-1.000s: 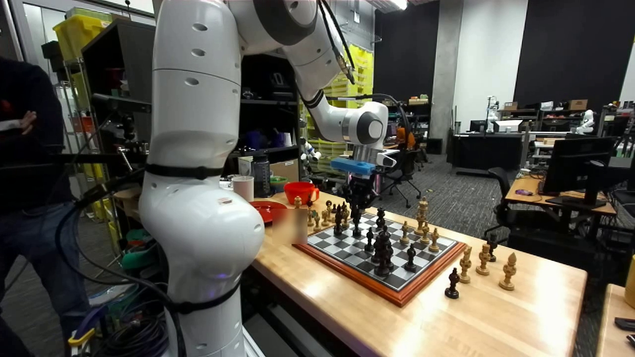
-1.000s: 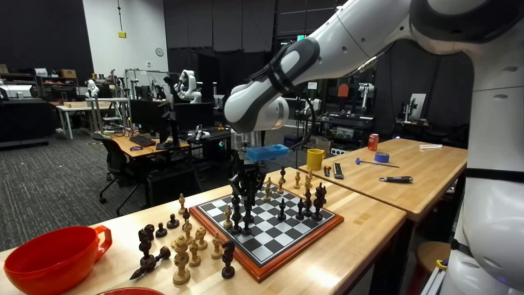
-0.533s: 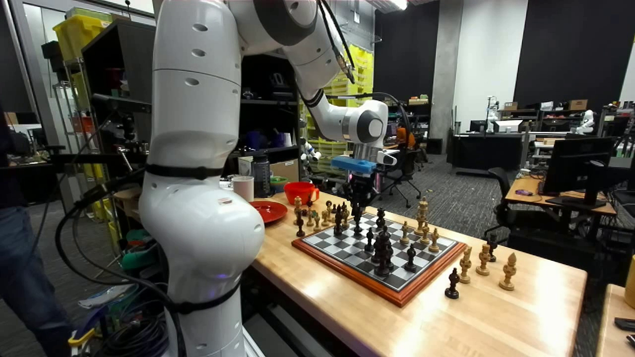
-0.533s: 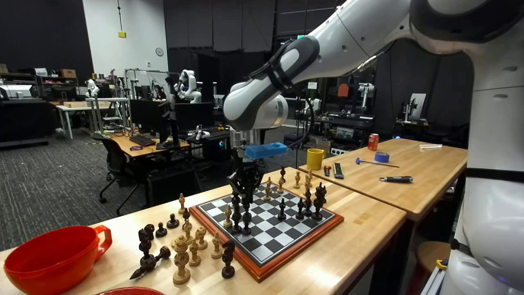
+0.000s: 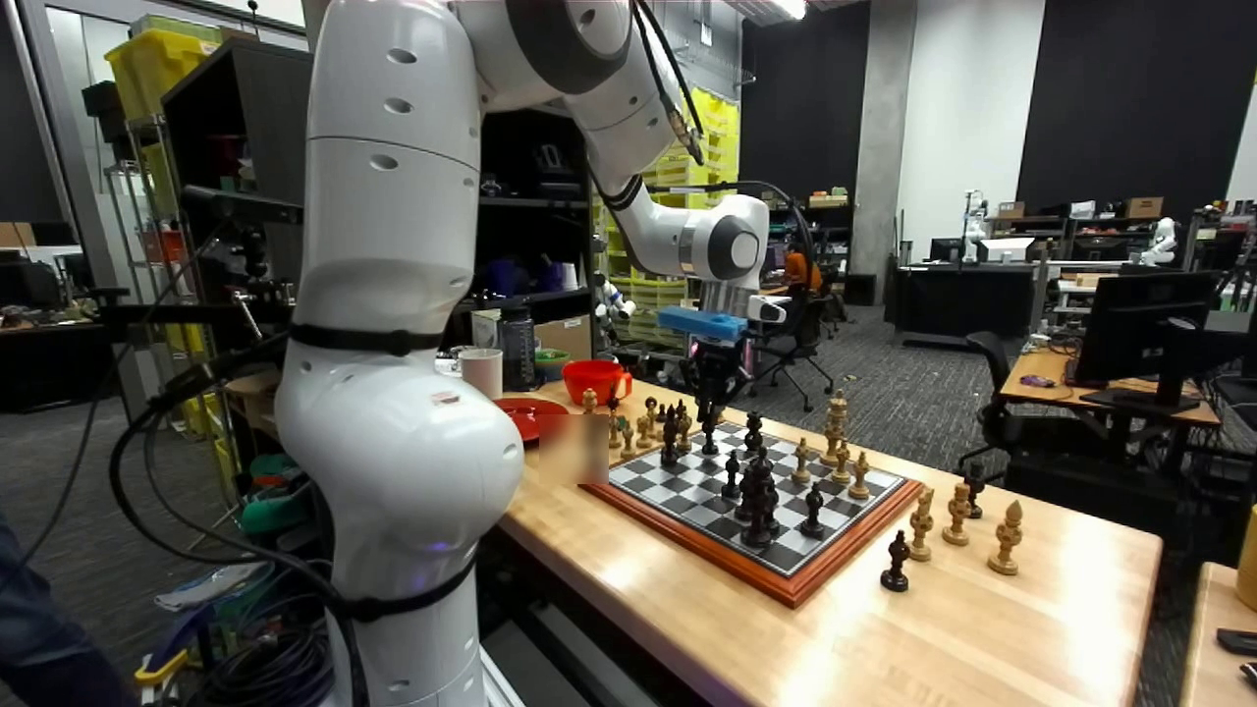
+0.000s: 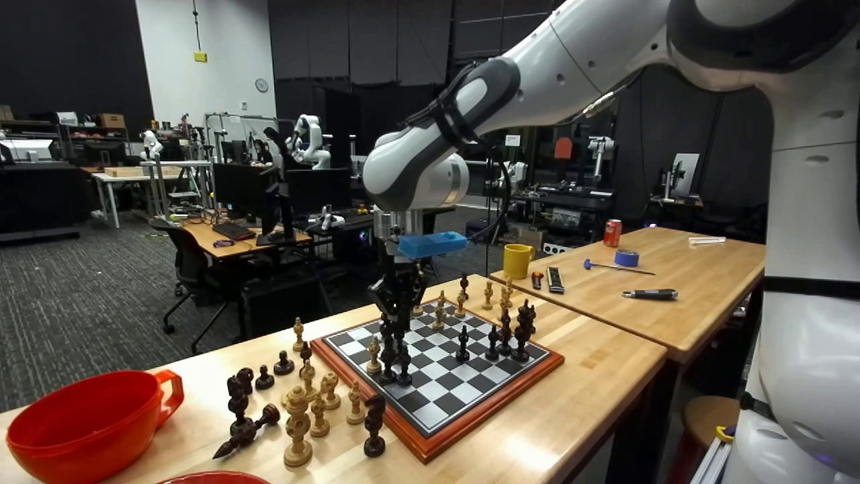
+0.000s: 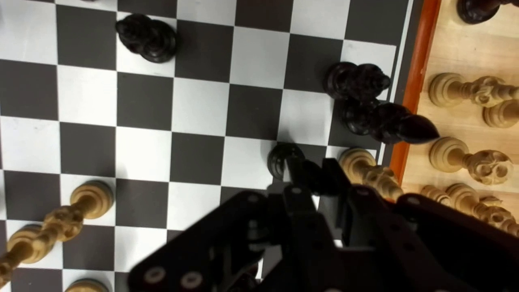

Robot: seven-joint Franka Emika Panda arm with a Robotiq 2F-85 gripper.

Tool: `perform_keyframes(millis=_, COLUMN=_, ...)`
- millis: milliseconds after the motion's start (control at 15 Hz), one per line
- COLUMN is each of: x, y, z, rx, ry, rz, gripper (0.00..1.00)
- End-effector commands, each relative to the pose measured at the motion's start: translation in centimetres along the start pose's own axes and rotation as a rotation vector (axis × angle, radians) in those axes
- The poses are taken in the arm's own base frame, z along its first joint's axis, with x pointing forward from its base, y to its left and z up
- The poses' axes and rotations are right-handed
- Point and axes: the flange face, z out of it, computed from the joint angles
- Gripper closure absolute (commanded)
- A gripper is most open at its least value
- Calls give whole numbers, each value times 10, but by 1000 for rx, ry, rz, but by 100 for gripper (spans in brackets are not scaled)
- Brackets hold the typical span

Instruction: Move the black chess piece one space backwards

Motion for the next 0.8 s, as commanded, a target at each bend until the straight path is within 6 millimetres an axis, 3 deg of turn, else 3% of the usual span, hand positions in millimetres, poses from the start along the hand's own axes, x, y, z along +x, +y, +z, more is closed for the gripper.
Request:
perform_keyframes(millis=0, x=7, y=-3, z=-1, rx=22, ry=-4, rz=-15, gripper=96)
perform_keyframes(millis=733, x=15, y=-4, z=-5, rx=28, ry=5, rz=-38, gripper=96)
